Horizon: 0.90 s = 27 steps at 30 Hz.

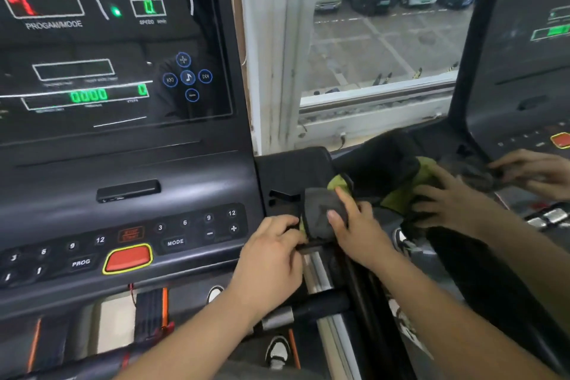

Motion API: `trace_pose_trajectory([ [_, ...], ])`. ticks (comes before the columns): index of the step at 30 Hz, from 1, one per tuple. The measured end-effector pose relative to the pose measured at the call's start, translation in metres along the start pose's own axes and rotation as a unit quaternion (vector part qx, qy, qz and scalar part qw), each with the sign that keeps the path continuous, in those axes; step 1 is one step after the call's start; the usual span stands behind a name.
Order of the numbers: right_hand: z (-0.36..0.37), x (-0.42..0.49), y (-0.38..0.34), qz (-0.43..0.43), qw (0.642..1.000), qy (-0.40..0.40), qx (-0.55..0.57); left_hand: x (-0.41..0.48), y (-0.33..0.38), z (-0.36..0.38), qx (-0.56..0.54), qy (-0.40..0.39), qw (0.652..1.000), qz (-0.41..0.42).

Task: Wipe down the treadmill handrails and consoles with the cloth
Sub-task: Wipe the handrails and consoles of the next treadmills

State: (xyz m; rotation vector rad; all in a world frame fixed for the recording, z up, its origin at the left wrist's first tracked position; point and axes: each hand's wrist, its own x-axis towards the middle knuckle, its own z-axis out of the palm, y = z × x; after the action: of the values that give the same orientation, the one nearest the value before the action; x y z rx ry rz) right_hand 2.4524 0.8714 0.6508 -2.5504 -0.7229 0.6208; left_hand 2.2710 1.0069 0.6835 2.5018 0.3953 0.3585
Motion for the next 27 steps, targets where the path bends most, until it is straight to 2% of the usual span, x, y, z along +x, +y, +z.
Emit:
trace_pose_trajectory([
  [3,-0.003,0.021,-0.009,0.029,0.994,0.012,0.109,-0.018,0.006,0.003,0.009,-0.020,1.000,0.006],
  [7,-0.003,-0.005,0.003,0.024,0.983,0.004,0.181,-0.029,0.014,0.011,0.000,-0.040,0.999,0.022],
  [11,0.014,-0.077,0.030,0.034,0.991,0.031,0.126,-0.036,0.021,0.019,-0.034,-0.060,0.997,0.028],
  [14,0.028,-0.142,0.043,0.039,0.998,0.057,-0.006,-0.045,0.019,0.023,-0.055,-0.077,0.994,0.047],
  [16,0.033,-0.172,0.039,0.073,0.990,0.069,-0.095,-0.053,0.015,0.019,-0.067,-0.085,0.992,0.062],
  [18,0.035,-0.178,0.028,0.113,0.982,0.064,-0.136,-0.059,0.010,0.013,-0.072,-0.090,0.991,0.062],
  [21,0.027,-0.137,0.011,0.155,0.976,0.068,-0.134,-0.062,-0.001,0.001,-0.064,-0.099,0.991,0.068],
  [25,0.013,-0.064,-0.013,0.214,0.976,0.036,-0.013,-0.059,-0.008,-0.012,-0.012,-0.157,0.984,0.088],
  [27,0.018,-0.058,-0.020,0.216,0.975,0.060,0.010,-0.062,-0.008,-0.019,-0.003,-0.194,0.977,0.088],
])
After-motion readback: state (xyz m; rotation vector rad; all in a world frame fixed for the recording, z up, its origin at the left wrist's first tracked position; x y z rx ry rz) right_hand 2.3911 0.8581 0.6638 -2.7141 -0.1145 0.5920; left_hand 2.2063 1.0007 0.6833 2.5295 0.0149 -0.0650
